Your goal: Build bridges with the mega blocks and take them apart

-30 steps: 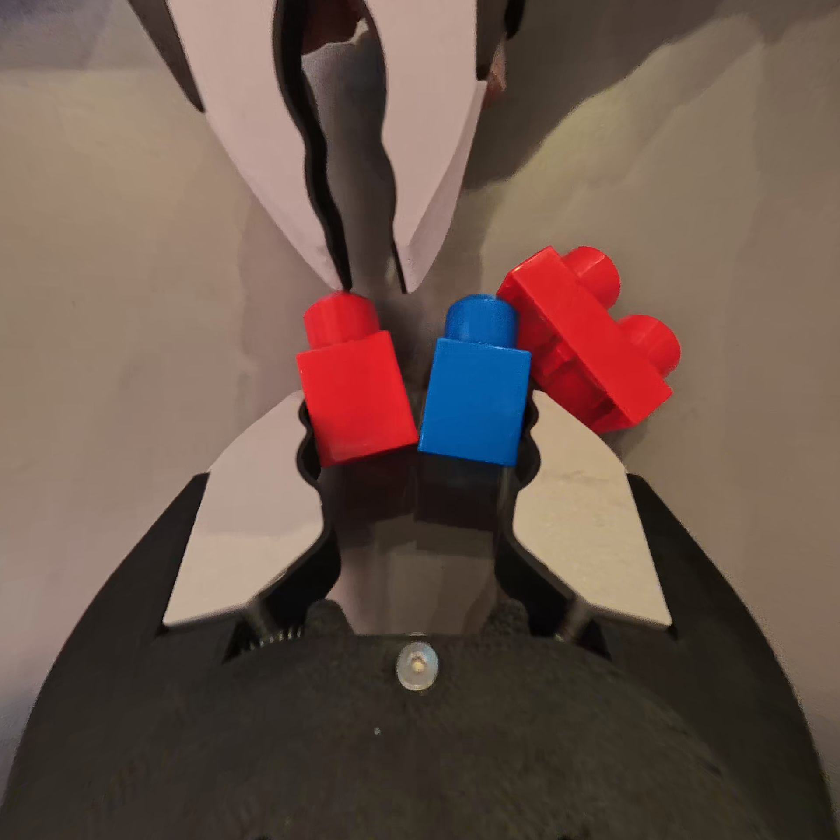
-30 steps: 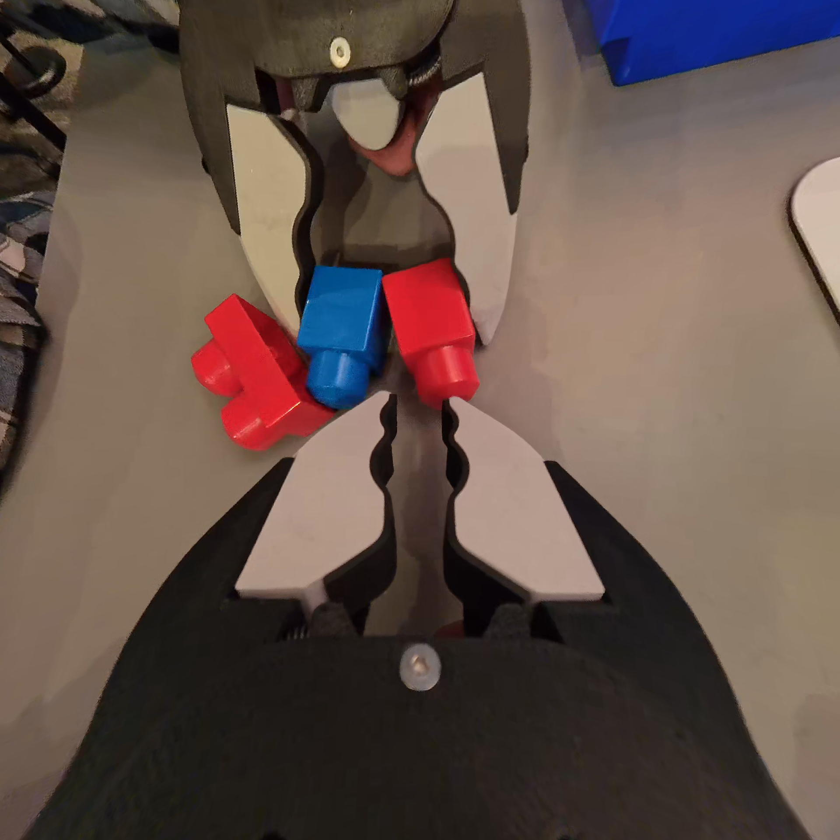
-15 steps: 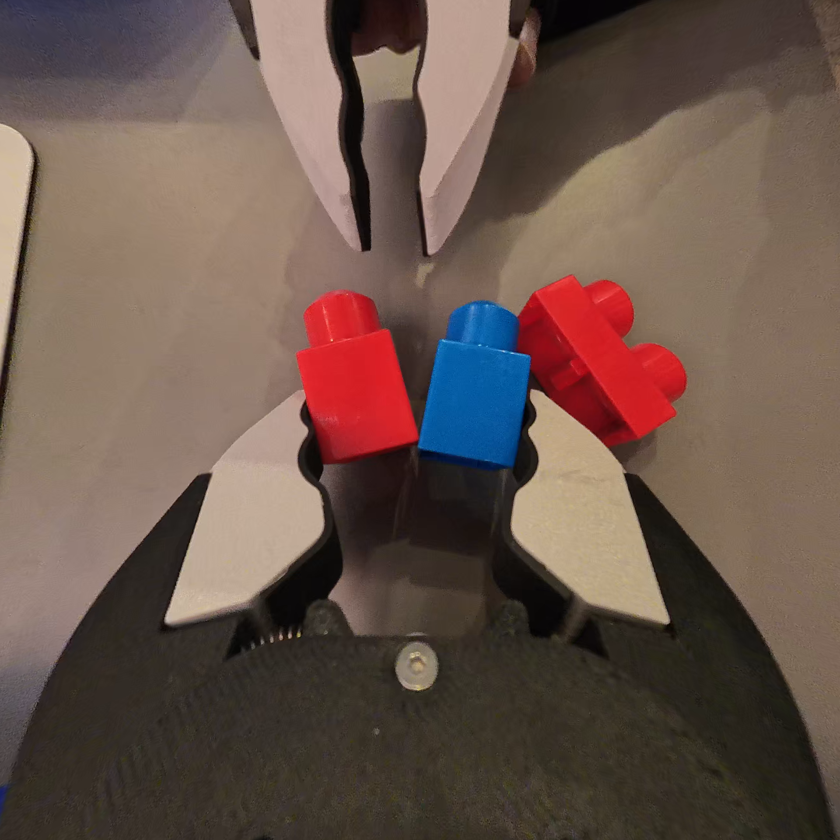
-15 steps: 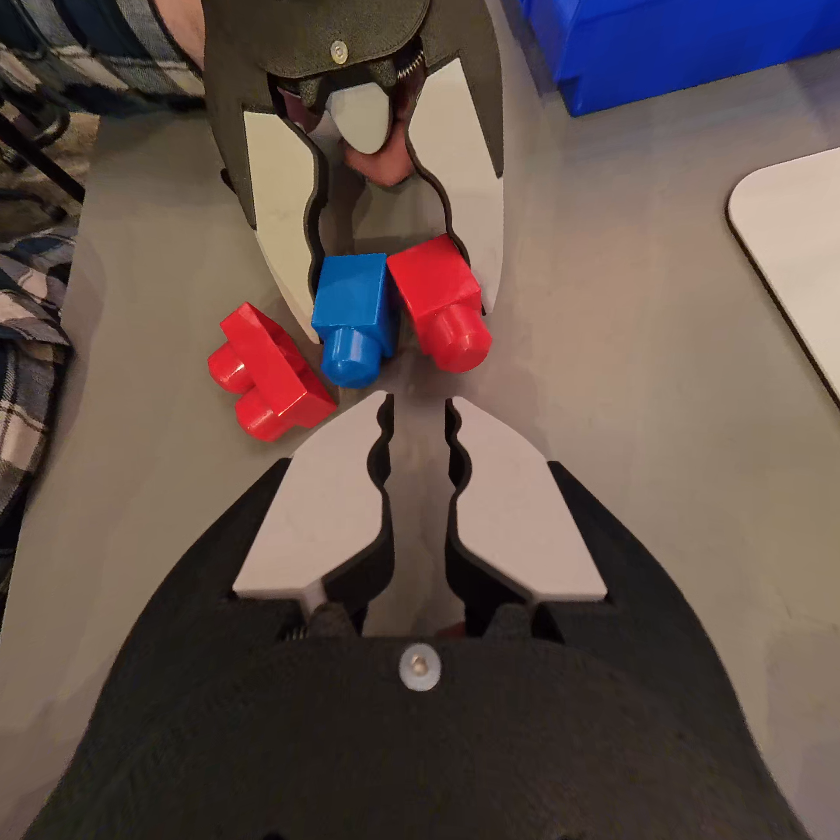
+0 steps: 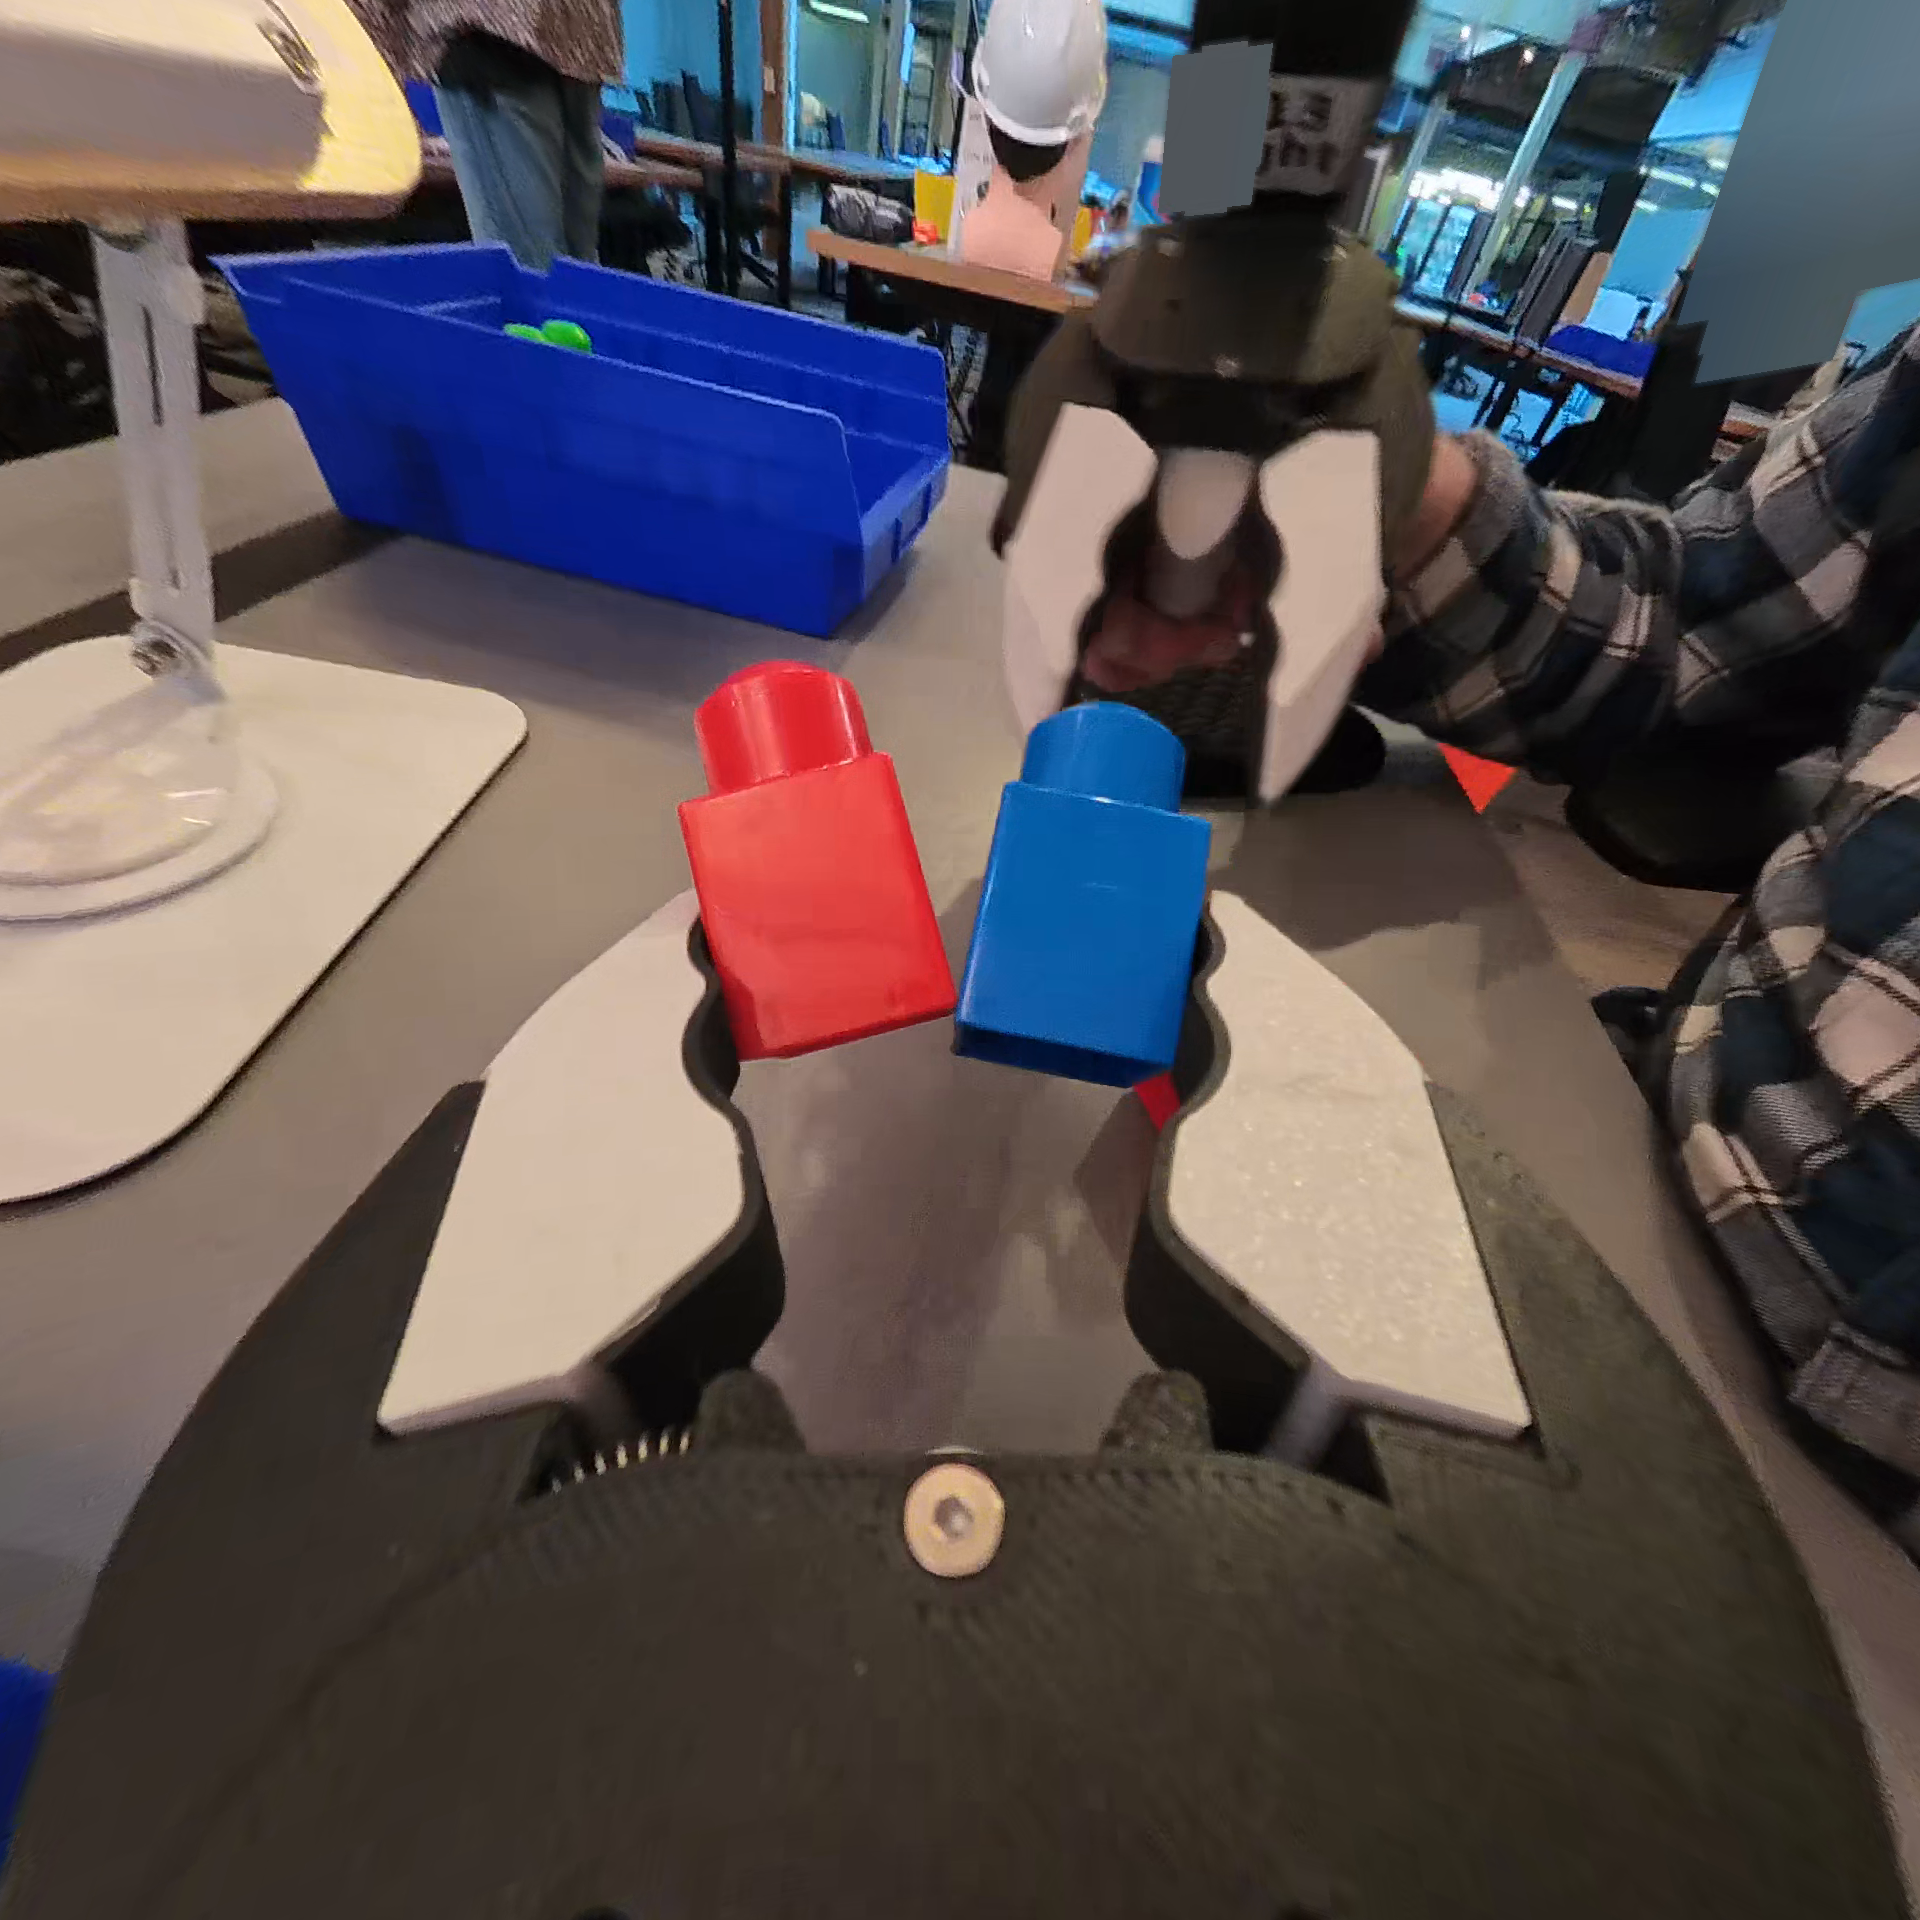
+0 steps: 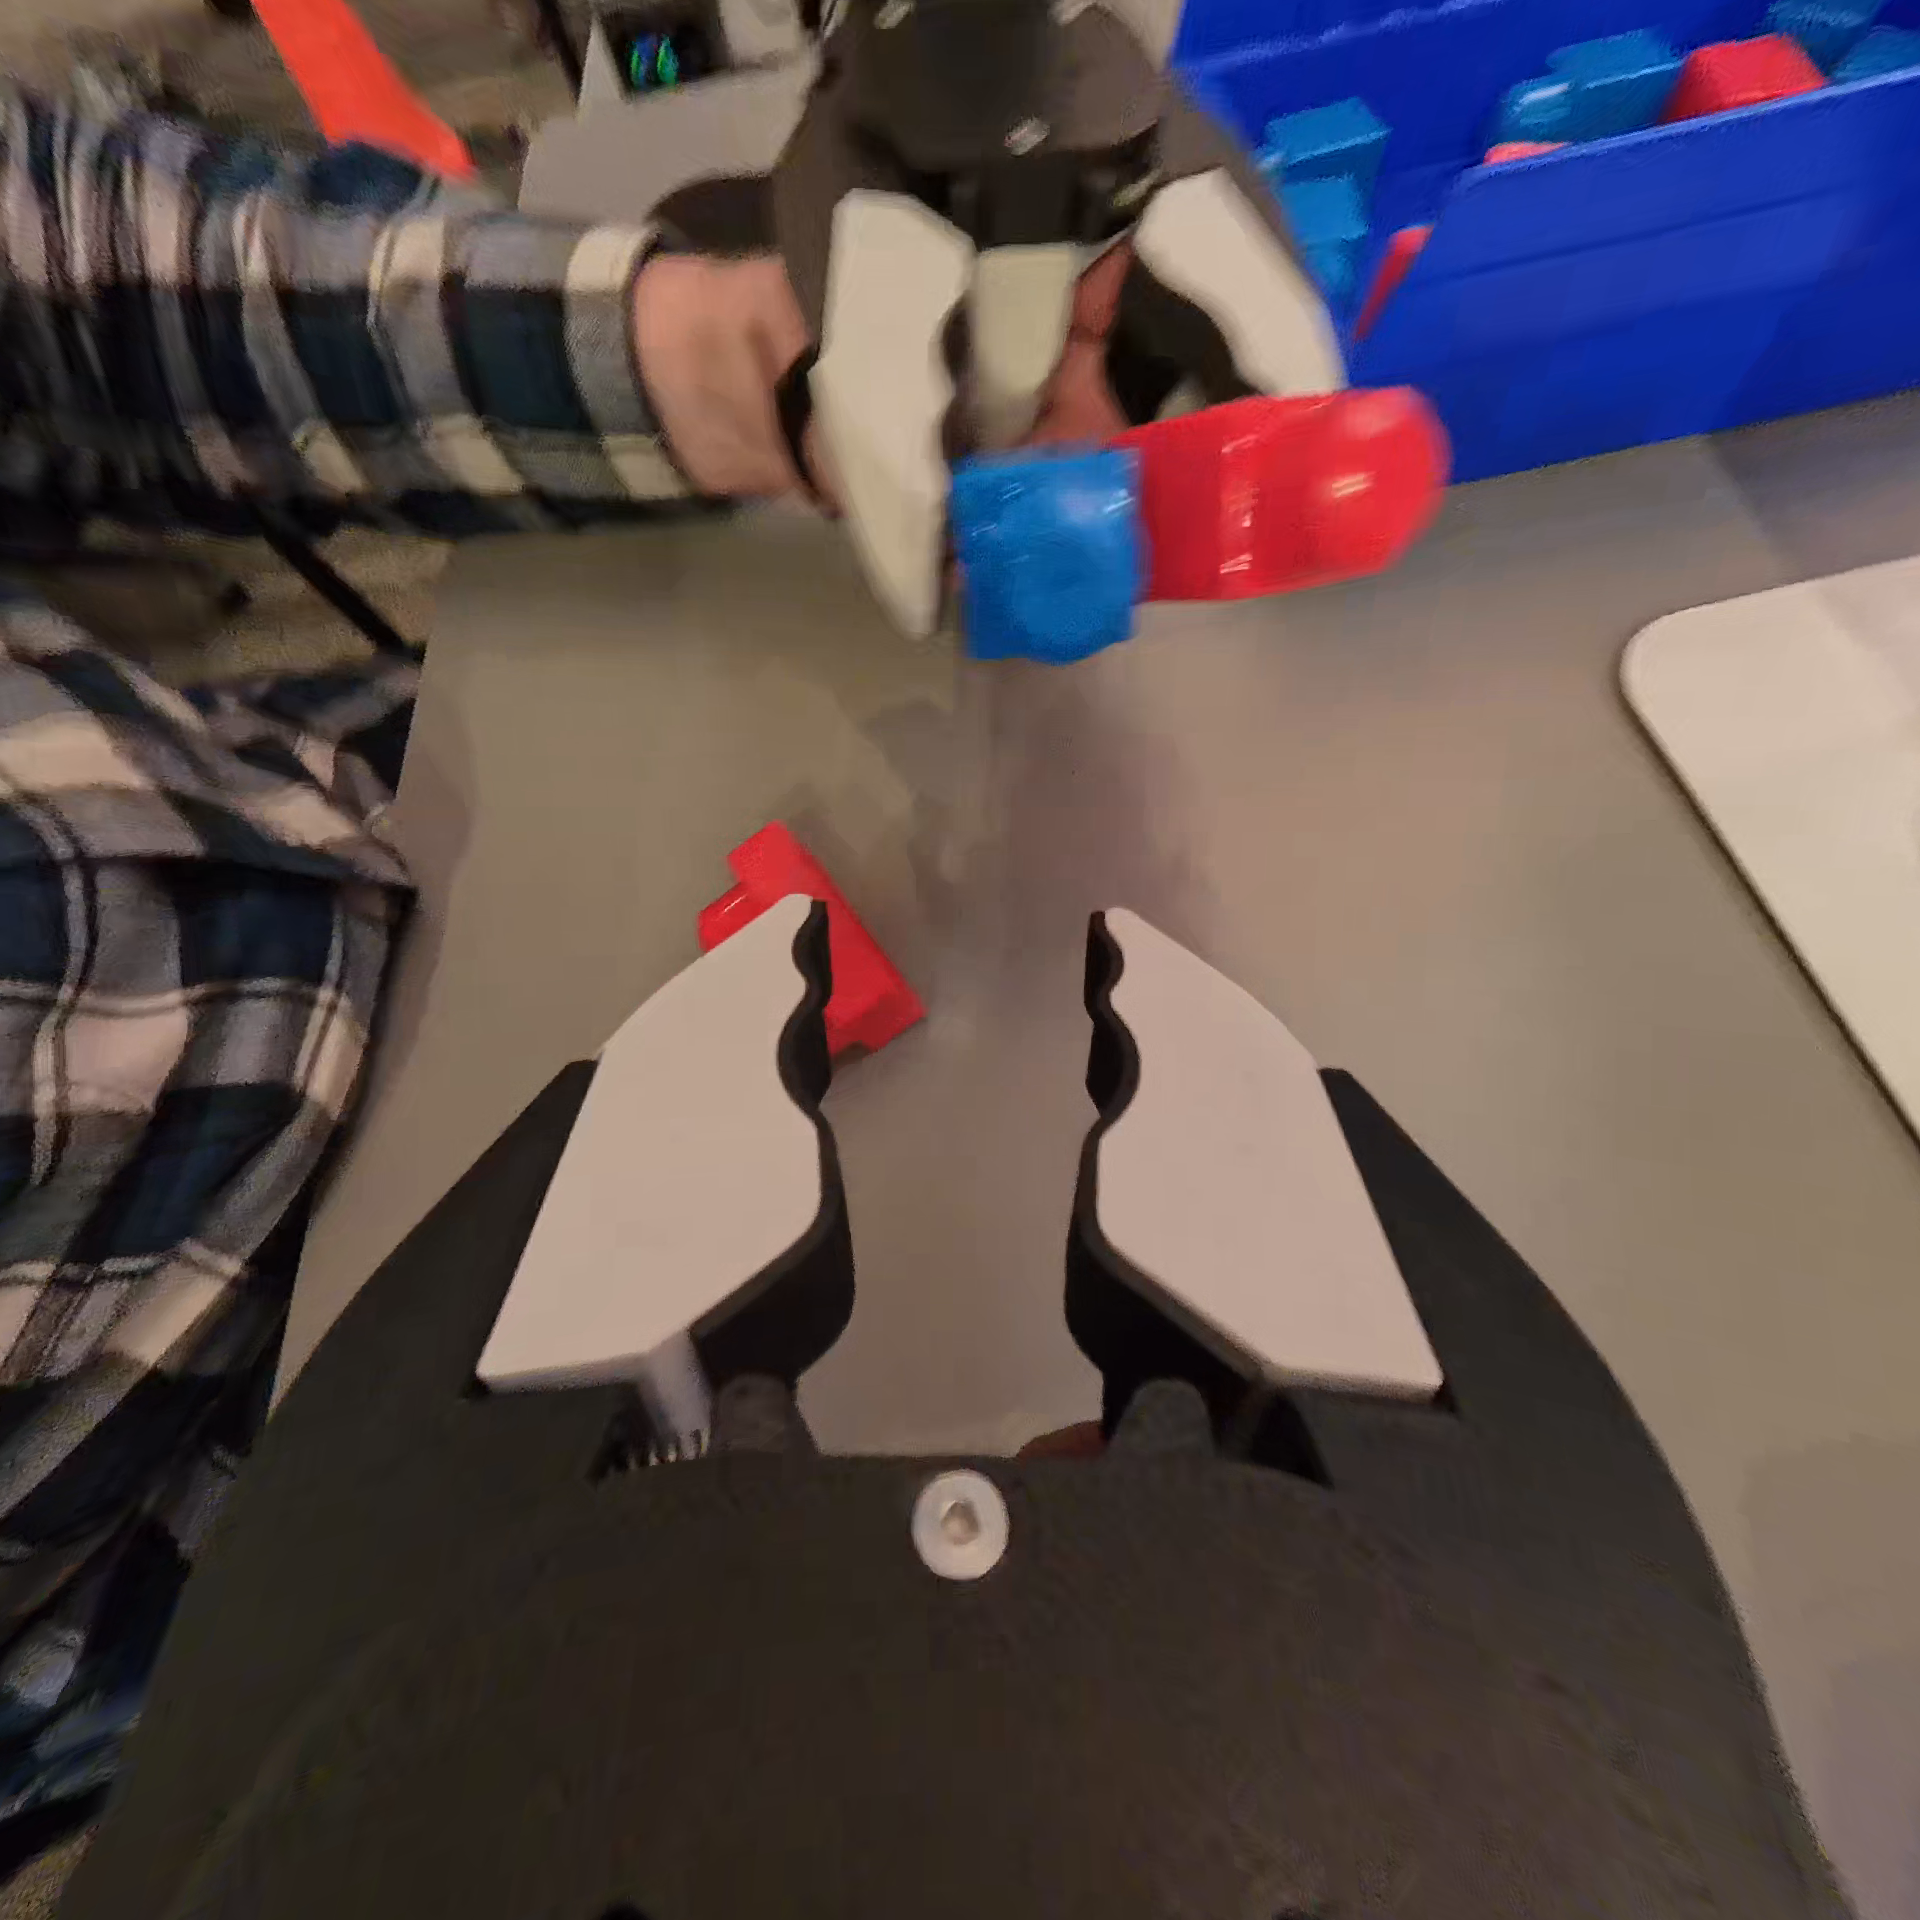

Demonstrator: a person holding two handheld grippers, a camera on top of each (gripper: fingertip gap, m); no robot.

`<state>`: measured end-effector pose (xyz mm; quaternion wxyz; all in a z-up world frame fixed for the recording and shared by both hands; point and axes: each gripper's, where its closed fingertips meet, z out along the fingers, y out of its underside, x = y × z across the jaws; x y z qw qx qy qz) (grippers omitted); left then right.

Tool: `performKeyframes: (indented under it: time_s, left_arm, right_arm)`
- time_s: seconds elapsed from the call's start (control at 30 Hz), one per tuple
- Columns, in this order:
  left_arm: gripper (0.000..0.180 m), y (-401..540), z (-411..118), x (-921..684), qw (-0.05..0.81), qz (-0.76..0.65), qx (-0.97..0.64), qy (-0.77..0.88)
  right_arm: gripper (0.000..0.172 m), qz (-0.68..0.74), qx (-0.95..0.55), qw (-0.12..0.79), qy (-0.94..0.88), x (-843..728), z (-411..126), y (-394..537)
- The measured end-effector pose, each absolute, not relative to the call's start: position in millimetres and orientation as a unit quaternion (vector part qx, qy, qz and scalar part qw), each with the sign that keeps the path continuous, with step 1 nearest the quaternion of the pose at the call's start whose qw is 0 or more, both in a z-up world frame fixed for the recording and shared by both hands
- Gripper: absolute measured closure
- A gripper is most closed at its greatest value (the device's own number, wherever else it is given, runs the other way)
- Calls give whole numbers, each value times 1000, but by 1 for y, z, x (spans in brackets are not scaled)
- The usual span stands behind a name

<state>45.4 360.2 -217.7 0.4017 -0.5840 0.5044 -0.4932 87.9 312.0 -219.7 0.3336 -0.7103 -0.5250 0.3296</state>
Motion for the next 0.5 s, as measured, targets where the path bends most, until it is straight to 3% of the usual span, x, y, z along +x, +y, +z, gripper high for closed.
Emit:
performKeyframes:
  time_s: [0.13,0.27,0.43,0.5]
  left_arm:
    - [98,363,-215,44,415,-504,-580,487]
    - [98,361,-215,46,417,-513,-573,484]
    - [98,357,-206,45,429,-520,-562,480]
    - [98,354,-200,43,434,-534,-552,470]
  right_arm:
    - [129,280,-679,294,-611,68,-244,258]
    - [136,154,-630,334,-684,58,-266,253]
    - [124,179,-616,484,-596,45,-201,289]
    - [109,215,-625,519,-541,50,-177,312]
